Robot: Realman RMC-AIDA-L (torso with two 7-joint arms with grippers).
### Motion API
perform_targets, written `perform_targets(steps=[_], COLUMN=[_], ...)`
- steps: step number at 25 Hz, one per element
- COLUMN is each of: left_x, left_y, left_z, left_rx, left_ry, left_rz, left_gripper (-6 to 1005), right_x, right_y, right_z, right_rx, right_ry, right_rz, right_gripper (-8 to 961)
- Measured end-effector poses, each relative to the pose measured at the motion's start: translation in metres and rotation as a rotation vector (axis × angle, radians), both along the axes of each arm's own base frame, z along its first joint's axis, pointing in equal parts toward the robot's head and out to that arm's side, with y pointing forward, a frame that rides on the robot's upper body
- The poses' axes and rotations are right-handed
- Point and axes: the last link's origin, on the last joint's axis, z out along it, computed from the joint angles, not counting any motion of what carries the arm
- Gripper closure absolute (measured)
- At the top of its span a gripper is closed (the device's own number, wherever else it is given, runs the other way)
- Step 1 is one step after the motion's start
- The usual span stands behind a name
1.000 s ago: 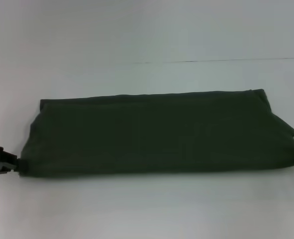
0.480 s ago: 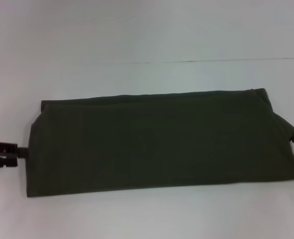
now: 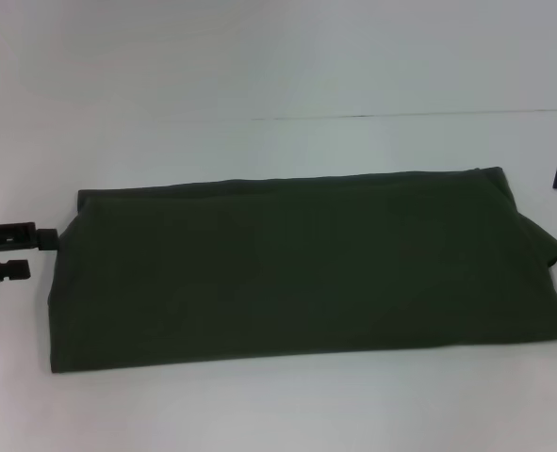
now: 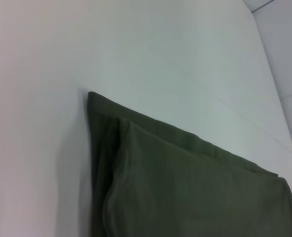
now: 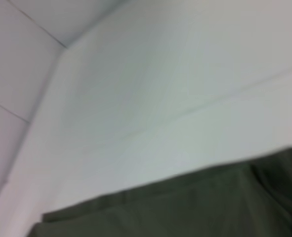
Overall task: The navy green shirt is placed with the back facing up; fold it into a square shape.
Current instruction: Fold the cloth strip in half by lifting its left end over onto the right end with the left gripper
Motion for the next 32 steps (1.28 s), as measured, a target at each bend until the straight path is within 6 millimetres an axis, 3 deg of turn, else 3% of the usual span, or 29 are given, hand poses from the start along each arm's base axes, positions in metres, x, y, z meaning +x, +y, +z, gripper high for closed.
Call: perform_targets(steps=[1,4,10,18,26,32], left_x=[0.001,0.002,0.000,-0.003,-0.006,-0.017], left_y=[0.001,0.002,0.005,0.001,-0.020,-0.040], left_z=[0.000,-0.001,0.001,0.002,0.009,-0.002], left_rx=[0.001,0.001,0.014,0.001,-0.067,-0.094], left_ry=[-0.003,-0.011,-0.011,-0.027,-0.084,-0.126], left_rz=[0.002,0.012,0.047,0.092,0.115,0.172], left_gripper=[153,147,140,142,143,143], right_x=[-0.002,-0.006,-0.017,-0.031,-0.041,-0.046], right_y=[0.001,0.002,0.000,0.003,0.008,0.010], right_z=[0.001,-0.001,-0.012,-0.026,-0.032,-0.036], right_rx=[0.010,0.013,-0.060,-0.148,-0.192,-0.217], right_ry=[0.009,0.053,0.145,0.121,0.106,0.092], right_rz=[0.021,0.084,0.217,0.304,0.341,0.361], right_gripper=[173,42,31,26,27,27])
